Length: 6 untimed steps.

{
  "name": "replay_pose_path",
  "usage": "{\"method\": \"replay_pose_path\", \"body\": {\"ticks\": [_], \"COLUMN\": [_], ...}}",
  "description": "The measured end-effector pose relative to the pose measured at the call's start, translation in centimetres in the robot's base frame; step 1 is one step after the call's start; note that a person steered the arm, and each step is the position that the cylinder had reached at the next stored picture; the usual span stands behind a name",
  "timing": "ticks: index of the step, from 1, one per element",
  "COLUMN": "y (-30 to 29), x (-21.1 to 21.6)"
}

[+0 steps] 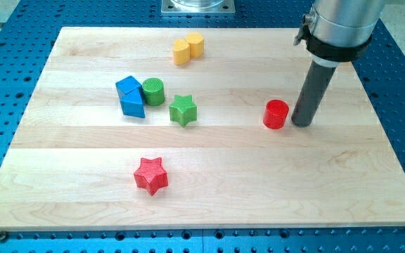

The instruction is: Move the red blocks diagonally to the blue blocks

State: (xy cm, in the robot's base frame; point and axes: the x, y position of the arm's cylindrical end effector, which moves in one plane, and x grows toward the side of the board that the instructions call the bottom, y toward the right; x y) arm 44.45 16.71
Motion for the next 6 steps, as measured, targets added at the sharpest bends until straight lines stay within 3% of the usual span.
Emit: {"method": "replay_pose_path", "body": {"ticks": [1,2,3,4,5,6], "y": [-8.8,-14.1,-11.5,-17.9,-21.9,-21.9], "x": [2.2,4.1,1.8,1.5,6.5,4.9]}}
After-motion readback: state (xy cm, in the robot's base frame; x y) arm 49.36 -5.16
